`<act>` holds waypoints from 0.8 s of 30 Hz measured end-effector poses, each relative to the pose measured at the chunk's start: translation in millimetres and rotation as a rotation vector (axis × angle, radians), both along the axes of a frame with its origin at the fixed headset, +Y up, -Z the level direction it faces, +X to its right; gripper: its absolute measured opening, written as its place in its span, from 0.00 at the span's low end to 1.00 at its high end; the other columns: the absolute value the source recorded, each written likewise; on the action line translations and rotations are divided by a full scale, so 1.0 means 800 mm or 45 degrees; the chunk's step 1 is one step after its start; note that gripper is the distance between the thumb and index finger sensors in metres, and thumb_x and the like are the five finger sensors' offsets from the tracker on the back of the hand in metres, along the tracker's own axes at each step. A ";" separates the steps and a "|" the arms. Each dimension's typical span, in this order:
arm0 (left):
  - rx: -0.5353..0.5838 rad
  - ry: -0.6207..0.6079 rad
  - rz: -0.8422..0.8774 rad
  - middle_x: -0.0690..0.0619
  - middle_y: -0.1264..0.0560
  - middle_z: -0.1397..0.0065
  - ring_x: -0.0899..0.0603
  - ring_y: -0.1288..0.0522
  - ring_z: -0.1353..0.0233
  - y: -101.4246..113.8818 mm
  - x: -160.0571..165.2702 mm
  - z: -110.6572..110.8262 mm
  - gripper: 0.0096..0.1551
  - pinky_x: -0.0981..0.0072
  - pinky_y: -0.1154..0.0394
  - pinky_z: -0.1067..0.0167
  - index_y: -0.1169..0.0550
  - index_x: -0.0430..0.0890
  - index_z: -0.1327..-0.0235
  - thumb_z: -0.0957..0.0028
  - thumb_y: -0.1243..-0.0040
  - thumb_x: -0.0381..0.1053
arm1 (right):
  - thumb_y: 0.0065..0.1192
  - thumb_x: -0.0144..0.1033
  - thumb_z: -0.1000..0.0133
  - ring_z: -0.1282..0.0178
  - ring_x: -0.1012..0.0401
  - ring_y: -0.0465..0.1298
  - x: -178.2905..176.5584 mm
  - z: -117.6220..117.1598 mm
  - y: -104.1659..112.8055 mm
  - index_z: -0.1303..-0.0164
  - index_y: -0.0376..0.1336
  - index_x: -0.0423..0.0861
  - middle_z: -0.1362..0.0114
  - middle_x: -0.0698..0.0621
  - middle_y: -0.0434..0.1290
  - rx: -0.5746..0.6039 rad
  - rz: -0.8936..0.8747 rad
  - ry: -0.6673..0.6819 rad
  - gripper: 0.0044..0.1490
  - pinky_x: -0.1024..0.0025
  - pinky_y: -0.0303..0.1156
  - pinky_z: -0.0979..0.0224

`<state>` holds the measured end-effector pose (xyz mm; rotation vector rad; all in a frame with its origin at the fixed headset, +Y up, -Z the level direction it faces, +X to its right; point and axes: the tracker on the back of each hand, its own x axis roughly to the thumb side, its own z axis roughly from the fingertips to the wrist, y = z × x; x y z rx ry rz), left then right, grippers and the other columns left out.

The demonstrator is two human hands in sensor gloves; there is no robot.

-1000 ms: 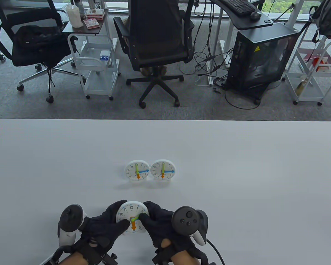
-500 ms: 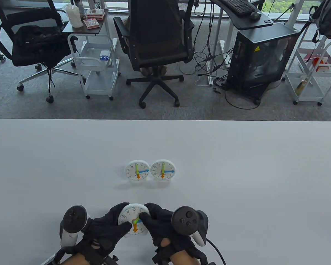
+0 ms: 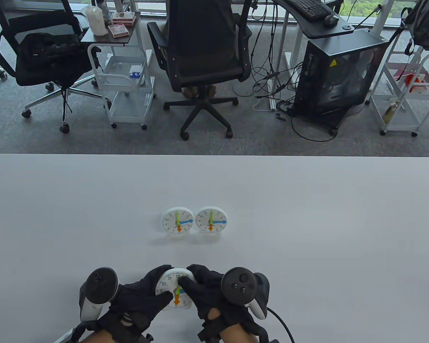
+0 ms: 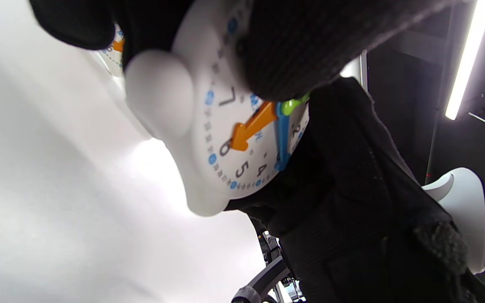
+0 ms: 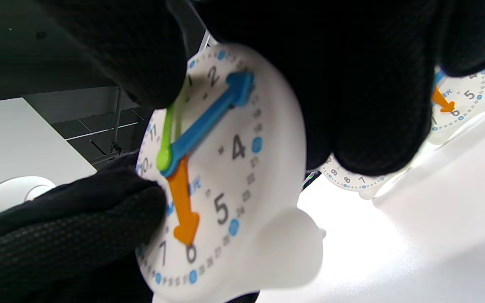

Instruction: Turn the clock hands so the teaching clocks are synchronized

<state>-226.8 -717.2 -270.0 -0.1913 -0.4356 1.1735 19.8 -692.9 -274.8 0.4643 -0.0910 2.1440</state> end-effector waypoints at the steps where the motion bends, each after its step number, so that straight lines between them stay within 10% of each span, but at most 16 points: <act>1: 0.003 -0.001 -0.003 0.45 0.18 0.34 0.38 0.16 0.51 0.000 0.000 0.000 0.39 0.31 0.30 0.41 0.34 0.44 0.27 0.49 0.28 0.48 | 0.65 0.56 0.44 0.60 0.45 0.86 0.000 0.000 0.000 0.44 0.73 0.29 0.54 0.42 0.84 0.001 0.000 0.000 0.42 0.34 0.71 0.45; 13: 0.083 -0.010 -0.073 0.45 0.18 0.34 0.38 0.16 0.51 0.005 0.003 0.001 0.39 0.30 0.30 0.40 0.33 0.45 0.27 0.49 0.28 0.48 | 0.60 0.63 0.44 0.55 0.42 0.85 0.004 0.002 0.003 0.39 0.71 0.30 0.48 0.39 0.82 0.002 -0.019 0.027 0.48 0.32 0.69 0.44; 20: 0.034 -0.041 -0.033 0.45 0.20 0.31 0.35 0.17 0.44 -0.002 -0.002 -0.009 0.39 0.27 0.33 0.39 0.35 0.46 0.25 0.48 0.30 0.46 | 0.70 0.35 0.46 0.44 0.42 0.81 0.009 -0.004 0.007 0.33 0.67 0.31 0.40 0.40 0.78 -0.068 0.011 0.168 0.34 0.29 0.65 0.38; 24: 0.068 0.047 -0.078 0.38 0.37 0.17 0.24 0.37 0.23 -0.004 -0.010 -0.013 0.47 0.22 0.46 0.36 0.46 0.45 0.21 0.46 0.33 0.53 | 0.70 0.33 0.47 0.44 0.42 0.81 0.028 -0.018 0.006 0.34 0.68 0.31 0.40 0.40 0.79 -0.052 0.068 0.039 0.33 0.29 0.65 0.38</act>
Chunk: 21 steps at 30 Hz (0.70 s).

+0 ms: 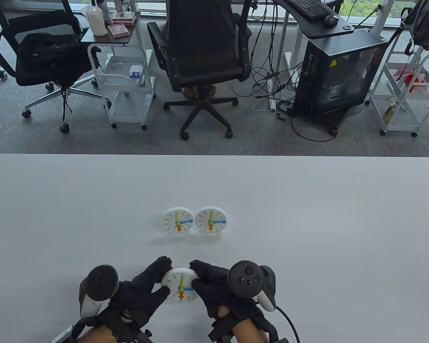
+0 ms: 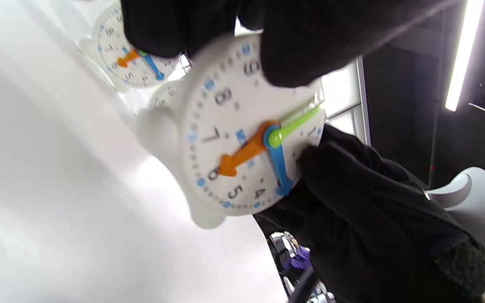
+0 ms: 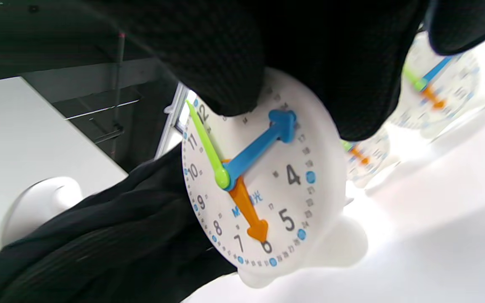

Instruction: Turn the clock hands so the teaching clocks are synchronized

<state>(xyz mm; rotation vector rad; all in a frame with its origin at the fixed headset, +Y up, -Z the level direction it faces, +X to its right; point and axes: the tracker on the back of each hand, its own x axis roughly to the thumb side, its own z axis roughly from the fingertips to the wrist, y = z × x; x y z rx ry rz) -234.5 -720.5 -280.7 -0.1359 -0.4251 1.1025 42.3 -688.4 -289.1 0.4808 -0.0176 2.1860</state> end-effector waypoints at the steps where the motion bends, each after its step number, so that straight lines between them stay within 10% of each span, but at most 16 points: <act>1: 0.022 0.028 -0.012 0.37 0.40 0.16 0.23 0.41 0.22 0.000 -0.004 -0.002 0.49 0.22 0.47 0.36 0.47 0.45 0.21 0.46 0.33 0.56 | 0.70 0.32 0.47 0.43 0.41 0.81 0.009 -0.006 -0.001 0.34 0.68 0.31 0.39 0.40 0.78 0.002 0.013 -0.058 0.33 0.29 0.65 0.38; 12: 0.018 0.039 -0.070 0.35 0.41 0.16 0.21 0.44 0.22 0.002 -0.009 -0.003 0.45 0.23 0.48 0.36 0.45 0.46 0.21 0.44 0.36 0.56 | 0.71 0.29 0.48 0.44 0.40 0.81 0.123 -0.105 -0.039 0.34 0.69 0.34 0.38 0.40 0.78 -0.137 0.067 -0.747 0.32 0.34 0.69 0.40; 21: 0.042 0.038 -0.101 0.34 0.40 0.17 0.21 0.44 0.22 0.006 -0.008 -0.001 0.45 0.23 0.48 0.36 0.43 0.46 0.21 0.44 0.36 0.58 | 0.70 0.29 0.48 0.42 0.40 0.81 0.134 -0.145 -0.062 0.34 0.69 0.36 0.37 0.41 0.78 -0.217 0.062 -0.775 0.31 0.33 0.68 0.39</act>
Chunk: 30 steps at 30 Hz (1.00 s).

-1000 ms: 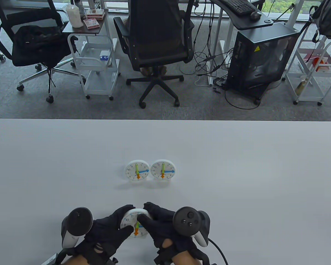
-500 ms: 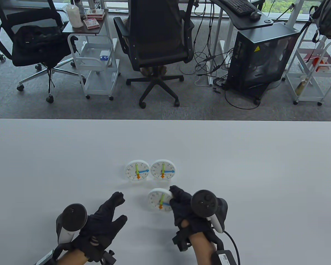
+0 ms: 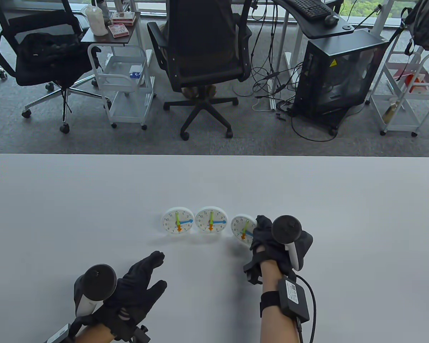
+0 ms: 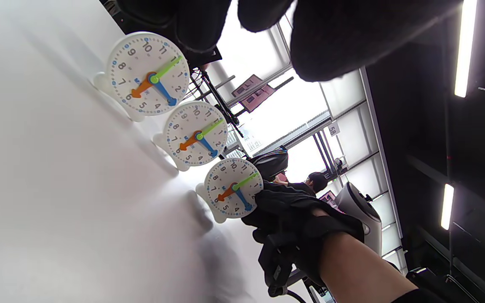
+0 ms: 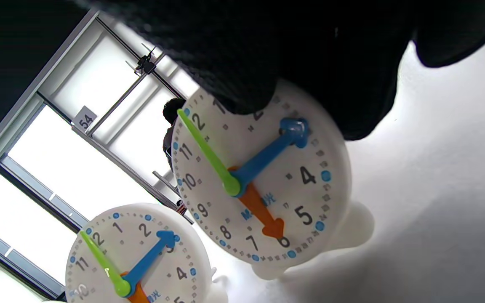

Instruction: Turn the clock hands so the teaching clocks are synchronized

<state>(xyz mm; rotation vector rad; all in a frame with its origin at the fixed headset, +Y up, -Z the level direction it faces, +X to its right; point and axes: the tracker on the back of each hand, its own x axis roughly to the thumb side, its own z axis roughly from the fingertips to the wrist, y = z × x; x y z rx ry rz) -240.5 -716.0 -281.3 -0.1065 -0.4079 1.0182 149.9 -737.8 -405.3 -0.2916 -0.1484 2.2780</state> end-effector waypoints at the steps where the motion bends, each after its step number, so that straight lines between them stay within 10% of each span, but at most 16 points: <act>1: 0.005 0.012 -0.008 0.34 0.40 0.17 0.21 0.44 0.22 0.000 -0.001 0.000 0.45 0.23 0.47 0.36 0.44 0.46 0.20 0.44 0.36 0.59 | 0.70 0.30 0.48 0.42 0.40 0.81 0.001 -0.001 -0.001 0.33 0.69 0.36 0.37 0.41 0.78 -0.005 -0.023 0.002 0.31 0.33 0.68 0.39; 12: 0.038 0.048 -0.071 0.33 0.40 0.17 0.21 0.44 0.23 0.005 -0.006 -0.002 0.47 0.24 0.48 0.36 0.41 0.46 0.20 0.45 0.35 0.63 | 0.67 0.53 0.45 0.27 0.25 0.59 -0.002 0.031 0.014 0.22 0.53 0.30 0.22 0.30 0.56 -0.002 0.113 0.039 0.54 0.24 0.52 0.36; 22: 0.198 0.096 -0.297 0.32 0.49 0.14 0.19 0.53 0.20 0.014 -0.012 -0.003 0.54 0.22 0.53 0.36 0.46 0.45 0.20 0.47 0.35 0.70 | 0.60 0.64 0.42 0.31 0.27 0.16 -0.084 0.141 0.074 0.16 0.32 0.32 0.25 0.28 0.18 0.176 0.368 0.425 0.68 0.25 0.21 0.41; 30: 0.193 0.152 -0.441 0.33 0.56 0.13 0.19 0.64 0.20 0.007 -0.021 -0.015 0.57 0.21 0.59 0.36 0.49 0.47 0.19 0.47 0.36 0.73 | 0.56 0.65 0.42 0.26 0.27 0.25 -0.129 0.182 0.089 0.16 0.37 0.34 0.21 0.28 0.26 0.460 0.549 0.619 0.64 0.23 0.28 0.37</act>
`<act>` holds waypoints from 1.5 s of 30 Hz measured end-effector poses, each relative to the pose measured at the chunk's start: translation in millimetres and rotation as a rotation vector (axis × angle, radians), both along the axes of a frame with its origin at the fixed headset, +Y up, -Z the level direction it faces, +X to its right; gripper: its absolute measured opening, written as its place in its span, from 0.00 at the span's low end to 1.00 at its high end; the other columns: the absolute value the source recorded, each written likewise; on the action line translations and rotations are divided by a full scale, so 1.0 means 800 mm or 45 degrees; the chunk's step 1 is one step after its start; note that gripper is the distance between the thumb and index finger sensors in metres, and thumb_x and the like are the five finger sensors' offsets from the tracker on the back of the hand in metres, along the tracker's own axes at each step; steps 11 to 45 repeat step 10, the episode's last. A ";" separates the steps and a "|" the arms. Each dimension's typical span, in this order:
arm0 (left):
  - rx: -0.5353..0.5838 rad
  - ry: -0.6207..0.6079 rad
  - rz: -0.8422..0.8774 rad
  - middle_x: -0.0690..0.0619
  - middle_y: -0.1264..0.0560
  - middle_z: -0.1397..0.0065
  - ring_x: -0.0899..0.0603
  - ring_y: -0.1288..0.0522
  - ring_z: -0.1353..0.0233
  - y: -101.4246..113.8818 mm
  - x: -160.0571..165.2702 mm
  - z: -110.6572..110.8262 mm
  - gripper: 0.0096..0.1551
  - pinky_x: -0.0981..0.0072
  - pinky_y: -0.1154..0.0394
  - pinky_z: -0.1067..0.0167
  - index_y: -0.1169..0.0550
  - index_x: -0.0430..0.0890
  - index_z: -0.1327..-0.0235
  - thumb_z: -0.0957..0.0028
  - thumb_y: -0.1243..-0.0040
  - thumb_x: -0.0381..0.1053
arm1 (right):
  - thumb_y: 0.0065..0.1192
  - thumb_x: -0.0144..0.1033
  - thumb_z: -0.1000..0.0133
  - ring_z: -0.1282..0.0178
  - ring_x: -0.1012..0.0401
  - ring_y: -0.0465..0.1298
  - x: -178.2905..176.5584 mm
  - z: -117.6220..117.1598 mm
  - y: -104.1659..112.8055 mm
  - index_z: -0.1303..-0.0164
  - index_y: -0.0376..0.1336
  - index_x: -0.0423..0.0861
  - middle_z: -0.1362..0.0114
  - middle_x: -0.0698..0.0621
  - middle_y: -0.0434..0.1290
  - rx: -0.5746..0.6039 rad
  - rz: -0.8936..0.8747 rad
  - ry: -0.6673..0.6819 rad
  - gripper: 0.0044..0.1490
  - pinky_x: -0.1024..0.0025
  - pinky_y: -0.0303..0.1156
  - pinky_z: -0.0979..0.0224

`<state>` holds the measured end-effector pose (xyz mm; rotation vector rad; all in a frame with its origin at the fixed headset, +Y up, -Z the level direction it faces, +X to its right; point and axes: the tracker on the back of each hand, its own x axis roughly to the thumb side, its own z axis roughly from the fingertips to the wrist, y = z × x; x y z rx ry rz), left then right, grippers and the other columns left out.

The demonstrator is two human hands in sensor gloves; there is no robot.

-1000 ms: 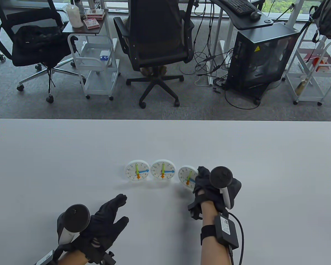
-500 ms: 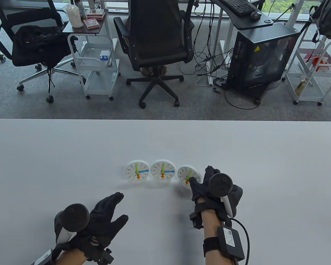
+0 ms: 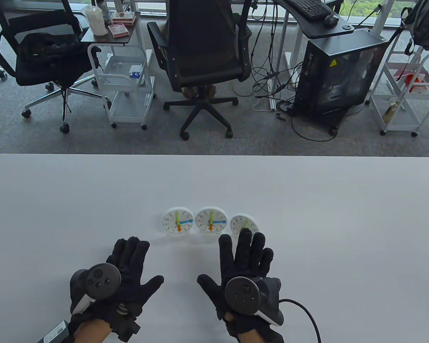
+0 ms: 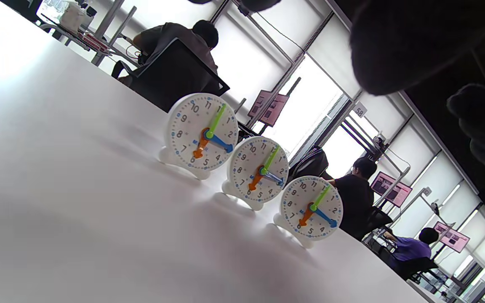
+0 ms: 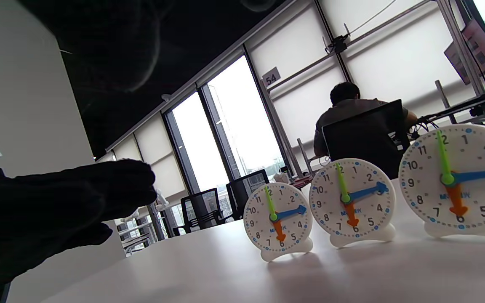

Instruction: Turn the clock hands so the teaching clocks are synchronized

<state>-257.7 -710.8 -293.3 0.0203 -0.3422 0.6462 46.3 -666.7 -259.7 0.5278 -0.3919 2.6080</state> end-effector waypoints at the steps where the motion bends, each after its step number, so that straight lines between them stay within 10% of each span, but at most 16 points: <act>1: 0.010 0.010 0.006 0.33 0.55 0.13 0.20 0.64 0.20 -0.002 -0.003 -0.003 0.56 0.21 0.59 0.36 0.47 0.48 0.18 0.47 0.36 0.73 | 0.56 0.65 0.43 0.23 0.26 0.30 0.000 0.000 0.002 0.16 0.39 0.34 0.19 0.28 0.30 0.038 -0.009 -0.017 0.62 0.23 0.32 0.35; 10: 0.026 0.063 0.007 0.34 0.49 0.13 0.21 0.58 0.19 -0.016 -0.007 -0.018 0.50 0.22 0.56 0.36 0.39 0.48 0.20 0.47 0.36 0.71 | 0.57 0.62 0.43 0.23 0.25 0.51 0.018 -0.016 -0.012 0.20 0.51 0.31 0.19 0.29 0.49 0.020 -0.159 -0.091 0.57 0.23 0.48 0.34; 45: 0.026 0.063 0.007 0.34 0.49 0.13 0.21 0.58 0.19 -0.016 -0.007 -0.018 0.50 0.22 0.56 0.36 0.39 0.48 0.20 0.47 0.36 0.71 | 0.57 0.62 0.43 0.23 0.25 0.51 0.018 -0.016 -0.012 0.20 0.51 0.31 0.19 0.29 0.49 0.020 -0.159 -0.091 0.57 0.23 0.48 0.34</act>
